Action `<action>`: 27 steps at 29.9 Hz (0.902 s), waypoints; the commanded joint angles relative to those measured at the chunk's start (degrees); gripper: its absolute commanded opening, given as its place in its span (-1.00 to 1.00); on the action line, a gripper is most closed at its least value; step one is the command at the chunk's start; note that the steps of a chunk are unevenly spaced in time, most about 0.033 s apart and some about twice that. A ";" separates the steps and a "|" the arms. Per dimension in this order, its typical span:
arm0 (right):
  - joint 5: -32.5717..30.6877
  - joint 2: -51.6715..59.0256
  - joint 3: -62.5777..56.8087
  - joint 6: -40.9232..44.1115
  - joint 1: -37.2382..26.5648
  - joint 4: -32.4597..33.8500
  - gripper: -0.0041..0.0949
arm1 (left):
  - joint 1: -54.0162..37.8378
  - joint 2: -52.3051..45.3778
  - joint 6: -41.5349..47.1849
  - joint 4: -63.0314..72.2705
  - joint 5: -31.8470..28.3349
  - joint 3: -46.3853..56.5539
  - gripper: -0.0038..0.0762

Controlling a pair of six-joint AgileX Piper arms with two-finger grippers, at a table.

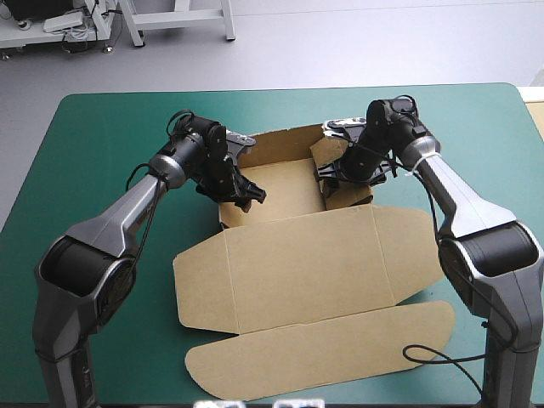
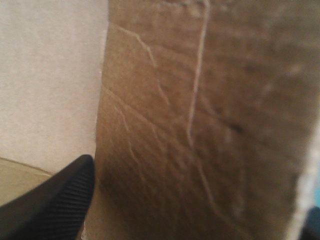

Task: Fold the box

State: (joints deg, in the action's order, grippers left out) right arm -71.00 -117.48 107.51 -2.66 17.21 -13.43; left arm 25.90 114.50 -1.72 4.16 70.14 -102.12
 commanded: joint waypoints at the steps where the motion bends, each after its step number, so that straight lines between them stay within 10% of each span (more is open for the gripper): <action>1: -0.56 5.02 1.76 -1.20 0.41 -2.46 0.88 | 0.69 -4.75 0.55 2.17 3.67 -2.94 0.51; 20: 0.14 24.35 2.27 -2.43 -0.24 9.73 0.88 | 0.69 -24.45 0.33 -7.06 3.80 -8.00 0.49; 23: 0.58 25.07 2.27 -2.43 -0.24 9.29 0.88 | 0.69 -31.12 -2.34 -5.58 3.80 -7.10 0.27; 27: 0.69 24.57 2.27 -2.46 -0.24 8.76 0.88 | 0.69 -40.11 -7.68 -6.40 3.80 -2.13 -0.50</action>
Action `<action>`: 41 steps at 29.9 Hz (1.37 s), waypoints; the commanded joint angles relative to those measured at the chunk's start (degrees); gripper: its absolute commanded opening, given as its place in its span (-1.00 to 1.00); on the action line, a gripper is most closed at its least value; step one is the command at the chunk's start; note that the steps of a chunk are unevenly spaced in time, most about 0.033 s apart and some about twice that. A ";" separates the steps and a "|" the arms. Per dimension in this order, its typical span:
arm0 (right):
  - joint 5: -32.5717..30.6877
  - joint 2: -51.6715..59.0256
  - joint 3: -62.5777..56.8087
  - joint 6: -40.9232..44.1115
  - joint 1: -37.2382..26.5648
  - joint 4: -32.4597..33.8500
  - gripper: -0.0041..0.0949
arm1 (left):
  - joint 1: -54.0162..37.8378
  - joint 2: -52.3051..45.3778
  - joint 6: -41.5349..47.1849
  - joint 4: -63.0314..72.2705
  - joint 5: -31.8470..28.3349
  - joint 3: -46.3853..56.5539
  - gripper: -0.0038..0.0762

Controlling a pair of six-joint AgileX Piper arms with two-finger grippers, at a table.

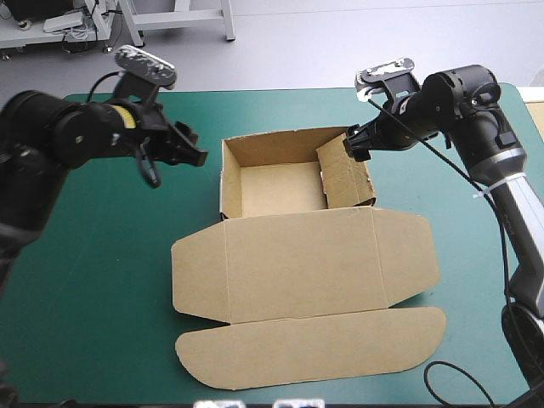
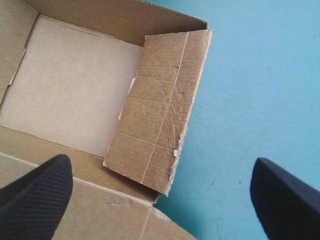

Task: Fold the box

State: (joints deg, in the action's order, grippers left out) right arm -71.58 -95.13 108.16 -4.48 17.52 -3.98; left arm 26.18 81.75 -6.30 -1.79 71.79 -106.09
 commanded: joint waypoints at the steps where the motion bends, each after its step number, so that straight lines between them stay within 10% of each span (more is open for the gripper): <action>1: 1.27 1.94 1.62 -0.64 -0.55 -0.67 0.88 | 0.41 -9.13 -3.78 -1.06 2.16 3.55 -0.66; 3: 1.42 1.31 1.62 -0.64 -0.55 -0.67 0.88 | 0.41 -13.41 -3.78 -2.28 2.16 8.66 -0.92; 15: 1.82 -6.06 1.51 -0.16 -0.55 -2.24 0.88 | 0.41 -30.37 3.47 -2.26 2.05 44.29 -0.91; 26: 0.06 -20.22 1.51 -0.16 -0.55 -5.39 0.66 | 0.41 -32.86 7.17 -2.11 2.05 49.09 -0.91; 32: 1.21 -22.22 1.51 -0.01 -0.55 -7.27 0.10 | 0.41 -32.86 7.17 -2.11 1.92 49.09 -0.91; 38: 1.25 -22.08 3.33 -1.60 -0.55 -7.28 -0.92 | 0.41 -32.86 7.17 -2.11 1.26 49.09 -0.91; 41: 0.86 -22.08 5.23 -2.96 -0.61 -5.26 -0.95 | 0.41 -32.86 7.17 -2.11 1.20 49.09 -0.91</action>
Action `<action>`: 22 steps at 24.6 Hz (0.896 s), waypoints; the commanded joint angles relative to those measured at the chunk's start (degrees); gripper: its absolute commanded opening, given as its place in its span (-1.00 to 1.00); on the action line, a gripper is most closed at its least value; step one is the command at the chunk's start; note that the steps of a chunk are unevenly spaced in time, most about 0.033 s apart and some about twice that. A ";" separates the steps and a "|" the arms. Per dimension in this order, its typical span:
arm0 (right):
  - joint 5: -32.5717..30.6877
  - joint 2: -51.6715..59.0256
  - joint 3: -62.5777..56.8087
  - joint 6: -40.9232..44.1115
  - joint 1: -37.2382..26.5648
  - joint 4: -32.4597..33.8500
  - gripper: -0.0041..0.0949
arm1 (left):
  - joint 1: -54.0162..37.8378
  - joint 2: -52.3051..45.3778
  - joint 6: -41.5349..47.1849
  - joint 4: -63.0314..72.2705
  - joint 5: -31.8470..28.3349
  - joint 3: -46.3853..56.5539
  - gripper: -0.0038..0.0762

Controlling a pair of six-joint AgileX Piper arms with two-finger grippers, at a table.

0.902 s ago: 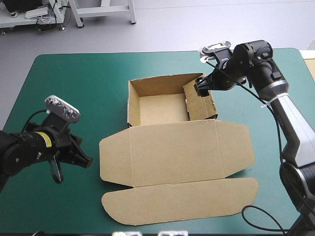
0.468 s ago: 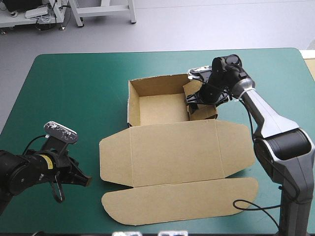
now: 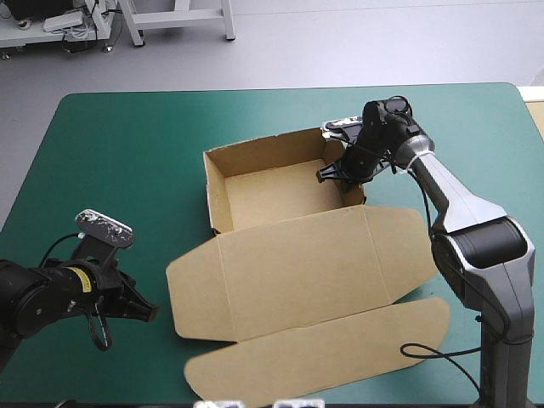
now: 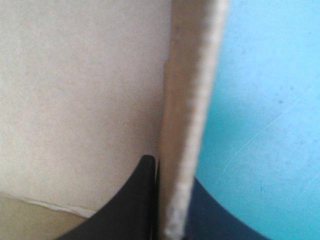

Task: Fold the box

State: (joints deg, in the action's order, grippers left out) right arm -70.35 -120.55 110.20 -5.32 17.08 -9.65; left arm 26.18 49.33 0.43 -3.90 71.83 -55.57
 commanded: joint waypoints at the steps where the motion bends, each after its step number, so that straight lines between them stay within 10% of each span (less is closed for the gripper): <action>1: -0.62 3.35 4.28 -2.00 -0.42 1.73 -0.95 | 0.41 -0.44 0.44 0.00 1.16 -1.43 -0.91; 13: -1.14 3.42 15.65 -2.22 -17.83 3.69 -0.95 | 0.41 -0.44 0.44 -0.13 1.16 -1.43 -0.91; 22: -1.12 3.31 15.54 -2.93 -43.92 5.40 -0.95 | 0.41 -0.44 0.24 -1.14 0.85 -1.43 -0.91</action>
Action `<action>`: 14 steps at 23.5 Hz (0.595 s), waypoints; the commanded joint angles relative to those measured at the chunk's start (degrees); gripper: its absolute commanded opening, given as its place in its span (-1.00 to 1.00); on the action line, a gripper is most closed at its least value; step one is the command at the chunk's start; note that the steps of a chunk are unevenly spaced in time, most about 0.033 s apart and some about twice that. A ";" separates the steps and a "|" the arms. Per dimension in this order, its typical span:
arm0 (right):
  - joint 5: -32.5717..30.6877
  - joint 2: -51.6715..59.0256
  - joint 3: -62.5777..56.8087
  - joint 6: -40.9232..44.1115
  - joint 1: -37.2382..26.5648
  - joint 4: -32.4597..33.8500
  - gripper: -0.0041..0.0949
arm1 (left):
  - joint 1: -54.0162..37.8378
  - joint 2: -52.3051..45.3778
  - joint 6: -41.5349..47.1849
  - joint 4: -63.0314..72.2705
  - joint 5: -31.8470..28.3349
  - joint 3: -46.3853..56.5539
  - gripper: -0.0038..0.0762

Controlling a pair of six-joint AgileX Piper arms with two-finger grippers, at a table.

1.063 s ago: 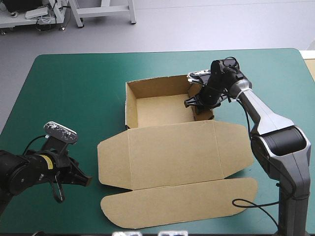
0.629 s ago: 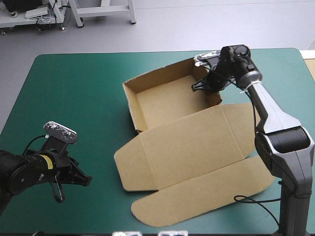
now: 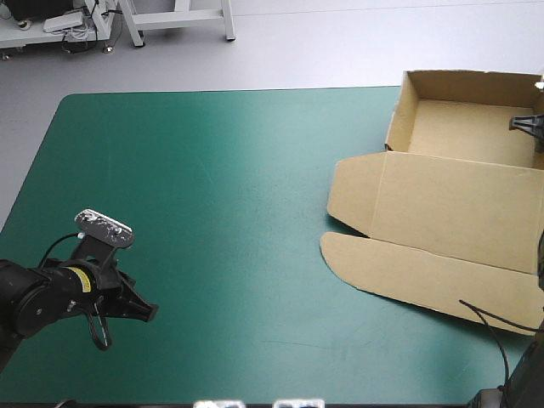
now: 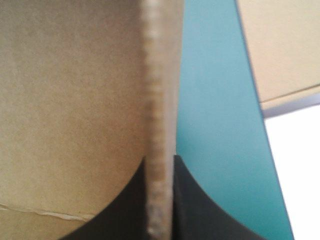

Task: Fold the box

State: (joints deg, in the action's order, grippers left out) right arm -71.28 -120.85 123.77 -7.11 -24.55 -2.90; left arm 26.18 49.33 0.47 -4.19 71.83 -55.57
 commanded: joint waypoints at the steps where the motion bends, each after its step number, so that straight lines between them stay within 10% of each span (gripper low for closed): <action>1: -0.18 3.61 1.97 -1.83 -3.40 -1.61 -0.95 | 0.41 -0.44 0.19 -1.40 0.72 -1.43 -0.91; 4: -0.18 3.61 1.39 -6.58 -4.66 -6.64 -0.71 | 0.41 -0.44 0.19 -2.51 1.54 -1.43 -0.91; 10: 0.27 3.61 1.39 -7.52 -4.66 -8.45 0.49 | 0.41 -0.44 0.19 -2.40 1.62 -1.43 -0.91; 14: 1.16 3.61 1.39 -4.13 -4.66 -2.79 0.72 | 0.41 -0.44 0.19 -2.40 1.40 -1.43 -0.91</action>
State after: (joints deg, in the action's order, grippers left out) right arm -71.28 -120.85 123.70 -13.07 -28.77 -8.69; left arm 26.18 49.33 0.47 -6.21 71.83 -55.57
